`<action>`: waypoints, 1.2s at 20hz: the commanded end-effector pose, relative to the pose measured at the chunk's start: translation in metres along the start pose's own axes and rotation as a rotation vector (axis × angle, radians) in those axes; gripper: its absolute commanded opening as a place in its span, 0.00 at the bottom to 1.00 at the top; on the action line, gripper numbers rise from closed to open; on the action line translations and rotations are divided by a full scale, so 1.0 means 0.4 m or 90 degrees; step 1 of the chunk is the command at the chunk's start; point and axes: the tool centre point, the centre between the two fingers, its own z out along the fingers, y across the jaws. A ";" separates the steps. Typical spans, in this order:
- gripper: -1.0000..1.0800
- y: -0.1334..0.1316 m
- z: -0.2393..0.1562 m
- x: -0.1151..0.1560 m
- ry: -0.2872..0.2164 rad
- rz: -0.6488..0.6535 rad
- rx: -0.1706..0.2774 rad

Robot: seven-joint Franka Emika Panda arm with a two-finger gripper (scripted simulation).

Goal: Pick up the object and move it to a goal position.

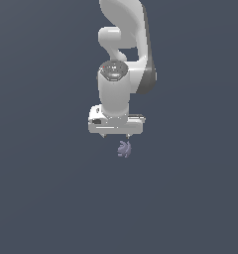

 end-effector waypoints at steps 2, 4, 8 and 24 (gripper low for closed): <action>0.96 0.000 0.000 0.000 0.000 -0.001 0.000; 0.96 -0.004 0.000 0.001 0.000 -0.006 -0.002; 0.96 -0.016 0.000 0.004 0.001 -0.030 -0.009; 0.96 -0.049 0.060 -0.002 0.002 0.007 -0.006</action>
